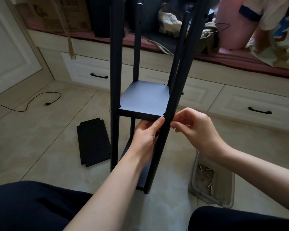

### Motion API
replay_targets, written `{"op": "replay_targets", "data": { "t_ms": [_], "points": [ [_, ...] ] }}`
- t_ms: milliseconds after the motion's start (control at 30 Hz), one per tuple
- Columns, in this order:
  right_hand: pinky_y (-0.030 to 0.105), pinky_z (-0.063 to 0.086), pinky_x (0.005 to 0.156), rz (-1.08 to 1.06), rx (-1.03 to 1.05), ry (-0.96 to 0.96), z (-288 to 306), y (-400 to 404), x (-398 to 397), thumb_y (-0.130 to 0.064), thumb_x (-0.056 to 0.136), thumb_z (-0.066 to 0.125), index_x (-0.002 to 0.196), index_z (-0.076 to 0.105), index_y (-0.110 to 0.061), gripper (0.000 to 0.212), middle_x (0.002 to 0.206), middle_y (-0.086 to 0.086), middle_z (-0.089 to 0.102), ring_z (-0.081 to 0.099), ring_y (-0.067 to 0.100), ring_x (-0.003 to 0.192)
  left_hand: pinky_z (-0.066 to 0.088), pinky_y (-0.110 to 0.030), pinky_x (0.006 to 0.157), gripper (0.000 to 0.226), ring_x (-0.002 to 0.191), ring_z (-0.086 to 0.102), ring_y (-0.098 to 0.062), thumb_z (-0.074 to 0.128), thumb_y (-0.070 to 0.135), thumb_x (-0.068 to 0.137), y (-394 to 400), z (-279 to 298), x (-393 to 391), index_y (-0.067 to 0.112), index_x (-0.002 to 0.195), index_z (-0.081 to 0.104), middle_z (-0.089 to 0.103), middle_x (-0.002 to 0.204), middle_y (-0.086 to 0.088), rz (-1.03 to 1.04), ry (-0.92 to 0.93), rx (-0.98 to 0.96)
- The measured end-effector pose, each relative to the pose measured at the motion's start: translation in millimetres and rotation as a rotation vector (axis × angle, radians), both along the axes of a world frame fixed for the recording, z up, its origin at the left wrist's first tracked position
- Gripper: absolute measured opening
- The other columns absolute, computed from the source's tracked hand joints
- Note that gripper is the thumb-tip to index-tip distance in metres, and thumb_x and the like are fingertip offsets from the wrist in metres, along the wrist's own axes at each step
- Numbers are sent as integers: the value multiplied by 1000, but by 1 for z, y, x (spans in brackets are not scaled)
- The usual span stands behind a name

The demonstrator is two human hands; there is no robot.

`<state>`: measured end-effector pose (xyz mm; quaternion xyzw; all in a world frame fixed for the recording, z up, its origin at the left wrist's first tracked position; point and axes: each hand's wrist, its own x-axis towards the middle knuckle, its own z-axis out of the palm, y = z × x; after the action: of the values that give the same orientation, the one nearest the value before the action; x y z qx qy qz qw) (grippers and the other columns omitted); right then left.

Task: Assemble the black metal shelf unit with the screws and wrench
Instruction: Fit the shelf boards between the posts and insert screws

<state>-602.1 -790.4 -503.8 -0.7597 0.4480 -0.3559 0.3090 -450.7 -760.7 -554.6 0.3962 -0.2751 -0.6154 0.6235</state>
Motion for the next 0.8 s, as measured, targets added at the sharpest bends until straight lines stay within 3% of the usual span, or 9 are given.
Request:
{"op": "replay_targets", "data": {
  "t_ms": [200,467,633,800],
  "points": [
    [43,57,77,-40,61,-97,3,-1,3,-10,83,77,102,55,-19,31,75,2,70,69,20,69,57,-24,71,12,89,74,-15,65,17,95,-1,7,-5,12,105,70,76,98,-6,34,66,-34],
    [44,60,75,-81,179,-132,3,-10,0,-17,77,82,89,63,-17,23,74,2,74,72,18,65,57,-24,71,13,90,74,-15,63,15,98,0,9,-11,14,110,66,77,98,-3,59,37,-53],
    [31,60,66,-116,272,-169,3,-15,-1,-24,71,87,88,67,-17,27,77,3,73,69,13,64,58,-25,74,18,98,73,-18,63,15,97,0,9,-10,16,115,64,76,107,-4,54,51,-55],
    [26,55,69,-105,605,-264,4,-20,-5,-29,64,88,105,67,-25,46,103,3,71,70,11,91,56,-23,80,31,107,71,-21,70,2,89,1,4,-7,16,117,65,75,114,-6,1,56,-101]
  ]
}}
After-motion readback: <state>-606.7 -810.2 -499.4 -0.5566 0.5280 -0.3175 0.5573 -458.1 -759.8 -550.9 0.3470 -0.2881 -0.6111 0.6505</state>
